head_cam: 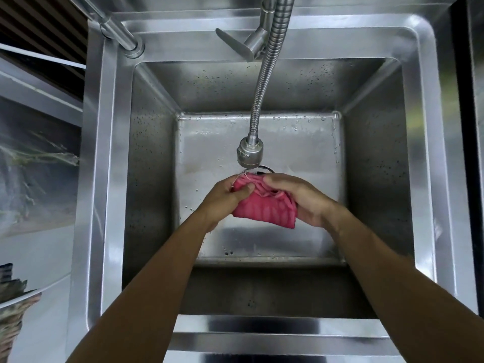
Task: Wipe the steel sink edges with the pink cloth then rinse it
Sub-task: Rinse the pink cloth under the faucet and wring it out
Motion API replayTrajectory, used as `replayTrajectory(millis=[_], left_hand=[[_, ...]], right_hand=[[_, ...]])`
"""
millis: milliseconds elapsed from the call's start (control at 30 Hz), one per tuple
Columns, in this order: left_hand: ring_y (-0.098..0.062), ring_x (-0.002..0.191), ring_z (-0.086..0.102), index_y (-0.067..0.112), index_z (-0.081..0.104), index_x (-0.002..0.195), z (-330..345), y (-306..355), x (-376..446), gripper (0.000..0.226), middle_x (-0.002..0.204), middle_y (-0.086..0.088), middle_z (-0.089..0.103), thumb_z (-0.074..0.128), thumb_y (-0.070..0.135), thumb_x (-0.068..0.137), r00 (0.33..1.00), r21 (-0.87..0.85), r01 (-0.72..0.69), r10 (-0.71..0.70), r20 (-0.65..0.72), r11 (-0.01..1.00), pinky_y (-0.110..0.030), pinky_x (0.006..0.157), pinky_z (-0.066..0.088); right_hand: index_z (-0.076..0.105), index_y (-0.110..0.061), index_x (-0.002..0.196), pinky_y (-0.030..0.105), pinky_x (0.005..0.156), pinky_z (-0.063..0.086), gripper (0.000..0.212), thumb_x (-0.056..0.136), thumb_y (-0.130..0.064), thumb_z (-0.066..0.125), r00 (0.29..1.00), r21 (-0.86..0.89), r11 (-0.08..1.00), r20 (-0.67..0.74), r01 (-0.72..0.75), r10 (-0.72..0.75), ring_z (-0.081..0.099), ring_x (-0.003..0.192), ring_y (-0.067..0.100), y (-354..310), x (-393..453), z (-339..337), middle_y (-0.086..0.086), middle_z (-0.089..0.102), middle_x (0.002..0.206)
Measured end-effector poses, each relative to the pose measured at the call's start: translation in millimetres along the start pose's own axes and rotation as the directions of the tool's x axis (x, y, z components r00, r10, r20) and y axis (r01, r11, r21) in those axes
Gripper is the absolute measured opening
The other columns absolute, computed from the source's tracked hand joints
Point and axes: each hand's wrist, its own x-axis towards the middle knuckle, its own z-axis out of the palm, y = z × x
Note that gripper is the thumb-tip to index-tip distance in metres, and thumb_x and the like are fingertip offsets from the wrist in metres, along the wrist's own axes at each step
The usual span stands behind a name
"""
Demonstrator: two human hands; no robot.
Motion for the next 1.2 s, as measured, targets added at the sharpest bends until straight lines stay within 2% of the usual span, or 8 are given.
replayTrajectory(millis=[133,267,400,533,700,900,1033,1200], left_hand=[[-0.020,0.105,0.074,0.020,0.068,0.118,0.7,1.2,13.0,0.019,0.114,-0.003,0.077,0.065,0.029,0.101,0.990,-0.089,-0.001,-0.012,-0.140,0.996,-0.040,0.093,0.060],[-0.018,0.096,0.070,0.021,0.062,0.105,18.3,7.3,24.2,0.022,0.102,-0.002,0.072,0.062,0.042,0.100,0.960,-0.056,-0.003,-0.013,-0.281,0.998,-0.034,0.083,0.057],[-0.020,0.094,0.070,0.013,0.065,0.106,42.6,6.4,31.5,0.032,0.100,-0.006,0.074,0.058,0.043,0.098,0.917,0.021,-0.069,0.072,-0.393,0.997,-0.035,0.083,0.054],[-0.019,0.080,0.069,0.009,0.066,0.092,42.9,4.7,34.3,0.035,0.089,-0.006,0.075,0.056,0.042,0.099,0.898,-0.017,-0.034,0.023,-0.438,0.999,-0.035,0.075,0.055],[-0.011,0.068,0.062,0.016,0.061,0.071,55.4,2.7,28.4,0.035,0.070,0.005,0.068,0.057,0.040,0.097,0.908,-0.115,-0.032,-0.019,-0.419,0.993,-0.028,0.068,0.050],[-0.016,0.069,0.065,0.017,0.064,0.069,40.2,3.7,37.1,0.038,0.066,0.003,0.070,0.060,0.040,0.099,0.882,-0.191,-0.010,-0.081,-0.465,0.981,-0.034,0.070,0.057],[-0.012,0.068,0.064,0.017,0.064,0.071,45.4,7.2,35.3,0.037,0.067,0.005,0.068,0.065,0.044,0.096,0.886,-0.194,-0.034,-0.061,-0.460,0.981,-0.029,0.068,0.054],[-0.014,0.072,0.064,0.013,0.068,0.078,43.7,-0.4,28.7,0.038,0.076,0.000,0.071,0.052,0.038,0.102,0.878,-0.135,-0.031,-0.038,-0.478,0.990,-0.032,0.072,0.055]], right_hand=[[0.065,-0.017,0.124,0.029,0.086,0.059,0.040,0.089,-0.005,0.078,0.925,-0.338,0.930,-0.288,0.145,-0.249,0.073,0.108,0.021,13.6,15.9,-15.5,0.004,0.074,0.115],[0.063,-0.021,0.117,0.018,0.082,0.053,0.018,0.100,-0.015,0.064,0.782,-0.469,0.835,-0.388,0.288,-0.488,0.067,0.097,0.002,27.0,29.5,-4.4,-0.006,0.071,0.106],[0.051,-0.026,0.109,0.032,0.085,0.051,0.005,0.103,-0.026,0.051,0.722,-0.639,0.736,-0.399,0.222,-0.565,0.058,0.094,0.002,31.8,42.3,20.1,-0.006,0.057,0.111],[0.046,-0.025,0.100,0.034,0.072,0.048,0.014,0.103,-0.039,0.045,0.718,-0.682,0.720,-0.435,0.130,-0.543,0.061,0.080,0.010,36.4,45.6,39.8,-0.008,0.062,0.093],[0.055,-0.020,0.092,0.039,0.076,0.052,0.027,0.105,-0.037,0.038,0.740,-0.693,0.718,-0.450,0.064,-0.501,0.065,0.087,0.026,14.3,59.7,24.0,0.003,0.069,0.090],[0.063,-0.019,0.107,0.039,0.076,0.056,0.033,0.101,-0.040,0.038,0.774,-0.793,0.596,-0.299,0.123,-0.558,0.069,0.087,0.027,21.7,64.6,35.4,0.007,0.075,0.096],[0.062,-0.013,0.103,0.037,0.076,0.052,0.033,0.106,-0.035,0.038,0.776,-0.746,0.660,-0.365,0.087,-0.515,0.067,0.091,0.028,11.9,69.7,27.7,0.008,0.071,0.097],[0.062,-0.016,0.110,0.045,0.084,0.056,0.035,0.104,-0.040,0.037,0.799,-0.806,0.580,-0.268,0.120,-0.538,0.068,0.093,0.029,24.6,74.6,27.9,0.010,0.074,0.102]])
